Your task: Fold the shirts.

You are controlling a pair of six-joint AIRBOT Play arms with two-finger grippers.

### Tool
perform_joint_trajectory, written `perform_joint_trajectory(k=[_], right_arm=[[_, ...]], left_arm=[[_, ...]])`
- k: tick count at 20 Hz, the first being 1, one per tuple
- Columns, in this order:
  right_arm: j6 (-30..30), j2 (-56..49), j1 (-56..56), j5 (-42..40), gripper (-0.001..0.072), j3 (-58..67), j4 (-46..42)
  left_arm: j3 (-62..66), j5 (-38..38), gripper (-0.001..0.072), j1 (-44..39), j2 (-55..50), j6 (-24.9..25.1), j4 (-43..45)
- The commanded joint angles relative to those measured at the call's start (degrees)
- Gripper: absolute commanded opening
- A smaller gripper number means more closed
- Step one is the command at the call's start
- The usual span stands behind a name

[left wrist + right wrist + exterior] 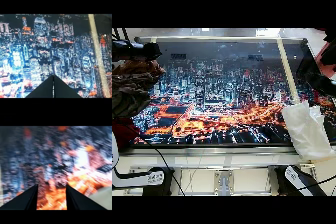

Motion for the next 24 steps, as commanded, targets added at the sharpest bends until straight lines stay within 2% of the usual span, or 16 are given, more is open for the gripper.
perform_joint_trajectory(k=[1,3,6,10,12,24], right_arm=[[-14.4,-5.22,16.44,-16.22,0.0386,-3.91,19.1],[-15.65,-11.28,24.96,-18.51,0.0387,-4.13,16.13],[-15.61,-18.34,32.24,-19.21,0.0386,-4.15,14.88],[-10.64,-21.18,38.25,-12.02,0.0386,-4.15,13.44],[-10.64,-21.16,40.83,-10.32,0.0387,-4.13,13.38],[-10.71,-21.16,44.04,-10.32,0.0387,-4.13,13.2]], left_arm=[[-0.02,-0.17,0.0011,-0.02,-0.04,-0.02,-0.83],[-0.02,-1.77,0.0012,0.0,-0.04,-0.9,-0.94],[0.0,-8.04,0.0011,0.0,-0.04,-1.75,-1.07],[0.0,-8.33,0.0011,0.0,-0.04,-1.75,-1.07],[0.0,-8.28,0.0011,0.0,-0.04,-1.73,-1.09],[0.0,-8.31,0.0011,0.0,-0.04,-1.73,-1.09]])
